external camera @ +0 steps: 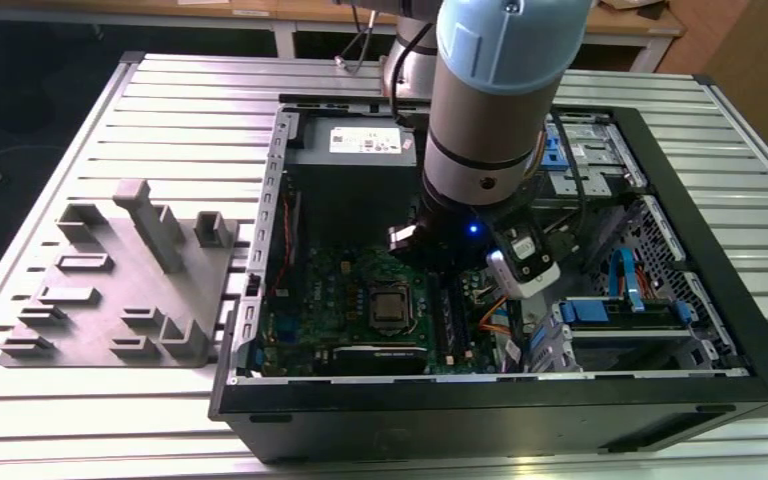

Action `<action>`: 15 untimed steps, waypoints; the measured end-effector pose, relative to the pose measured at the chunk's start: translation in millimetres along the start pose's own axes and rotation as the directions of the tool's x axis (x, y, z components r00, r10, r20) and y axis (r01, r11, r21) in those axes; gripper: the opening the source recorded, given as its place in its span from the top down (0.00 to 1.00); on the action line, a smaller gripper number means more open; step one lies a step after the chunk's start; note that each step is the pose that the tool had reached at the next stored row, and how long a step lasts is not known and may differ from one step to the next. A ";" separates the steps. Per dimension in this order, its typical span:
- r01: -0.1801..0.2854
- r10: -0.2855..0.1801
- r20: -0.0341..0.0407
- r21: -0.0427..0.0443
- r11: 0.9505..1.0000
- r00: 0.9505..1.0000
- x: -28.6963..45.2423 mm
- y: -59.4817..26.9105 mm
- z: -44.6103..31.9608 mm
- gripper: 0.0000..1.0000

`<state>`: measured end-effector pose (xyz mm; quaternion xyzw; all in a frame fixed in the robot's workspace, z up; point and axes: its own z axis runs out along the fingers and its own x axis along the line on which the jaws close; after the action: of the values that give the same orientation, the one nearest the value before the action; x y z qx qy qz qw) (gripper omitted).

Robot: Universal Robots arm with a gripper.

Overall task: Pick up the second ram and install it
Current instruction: 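Insert the second ram into the second slot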

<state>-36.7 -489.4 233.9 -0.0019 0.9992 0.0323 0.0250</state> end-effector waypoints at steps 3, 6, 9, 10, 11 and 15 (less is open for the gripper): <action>0.000 0.000 0.000 0.003 1.000 1.000 0.1 -0.1 1.9 0.90; 0.004 -0.004 0.000 0.006 1.000 1.000 0.2 -0.2 2.5 0.90; 0.016 -0.016 -0.001 0.005 1.000 1.000 0.2 -0.2 2.9 0.90; 0.016 -0.016 -0.001 0.005 1.000 1.000 0.2 -0.2 3.0 0.90; 0.016 -0.016 -0.001 0.005 1.000 1.000 0.2 -0.2 3.1 0.90; 0.013 -0.013 -0.001 0.003 1.000 1.000 0.3 -0.2 4.6 0.90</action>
<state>-36.8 -489.4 229.3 -0.0084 0.9992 0.0308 0.0249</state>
